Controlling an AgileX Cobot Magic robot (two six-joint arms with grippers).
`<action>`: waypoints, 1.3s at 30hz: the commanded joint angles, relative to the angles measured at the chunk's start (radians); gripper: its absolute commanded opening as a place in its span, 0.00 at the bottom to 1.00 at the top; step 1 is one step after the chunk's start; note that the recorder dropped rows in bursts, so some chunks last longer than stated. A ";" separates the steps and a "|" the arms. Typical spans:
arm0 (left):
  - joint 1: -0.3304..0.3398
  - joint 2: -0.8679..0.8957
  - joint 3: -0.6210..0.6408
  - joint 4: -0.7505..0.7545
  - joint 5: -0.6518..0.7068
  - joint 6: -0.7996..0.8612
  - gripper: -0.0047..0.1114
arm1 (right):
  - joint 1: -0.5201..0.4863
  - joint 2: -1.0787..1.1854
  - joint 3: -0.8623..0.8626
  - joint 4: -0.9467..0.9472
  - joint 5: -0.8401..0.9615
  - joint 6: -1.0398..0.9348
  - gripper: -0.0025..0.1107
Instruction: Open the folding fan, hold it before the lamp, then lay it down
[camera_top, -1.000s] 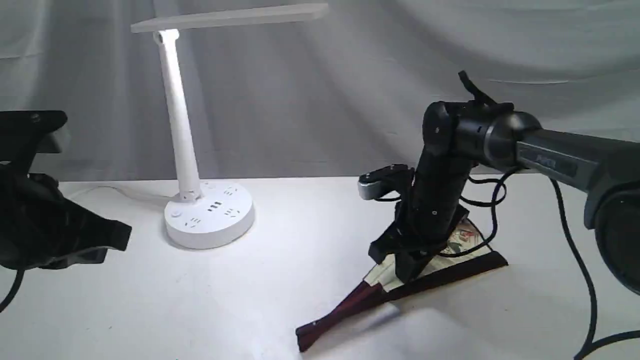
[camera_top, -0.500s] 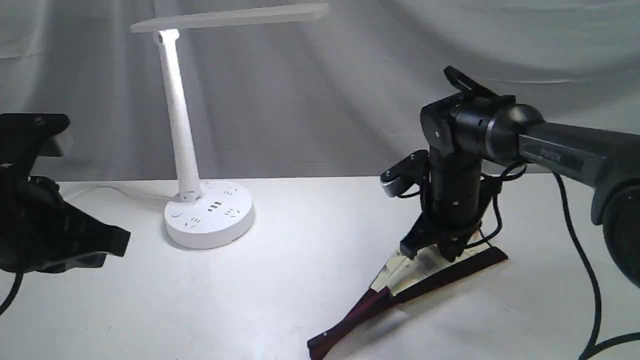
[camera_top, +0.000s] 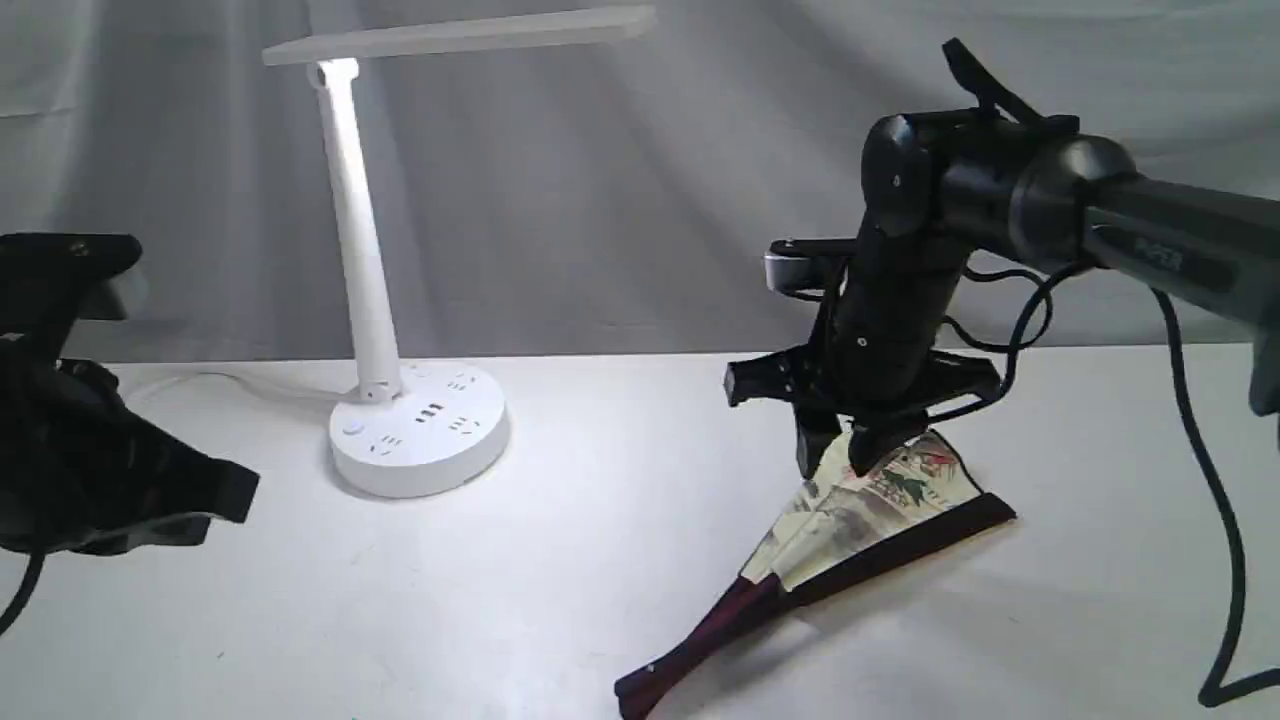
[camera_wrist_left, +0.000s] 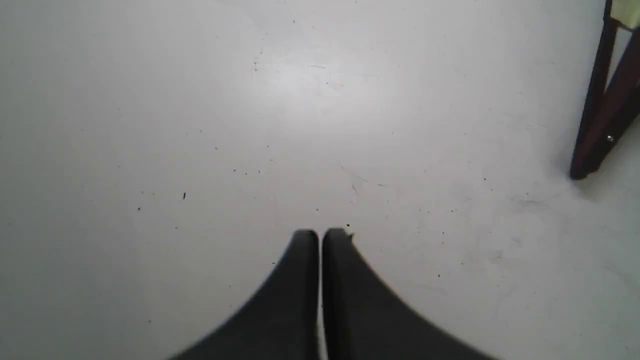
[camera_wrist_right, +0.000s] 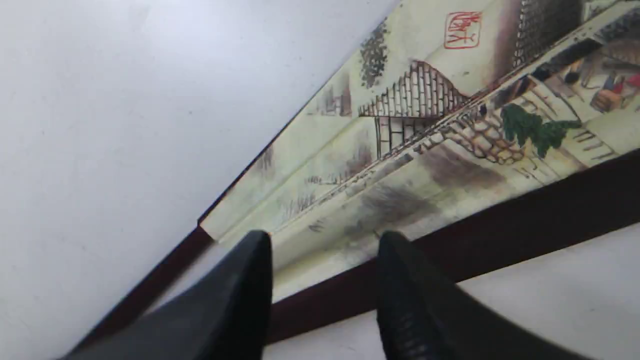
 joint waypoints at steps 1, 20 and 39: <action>-0.004 0.000 -0.008 -0.002 0.012 0.007 0.04 | -0.001 0.027 0.002 -0.035 -0.034 0.140 0.37; -0.004 0.000 -0.008 -0.002 0.005 0.009 0.04 | -0.001 0.143 0.003 -0.175 -0.201 0.392 0.45; -0.004 0.000 -0.008 -0.002 0.005 0.009 0.04 | -0.001 0.188 0.000 -0.182 -0.340 -0.187 0.45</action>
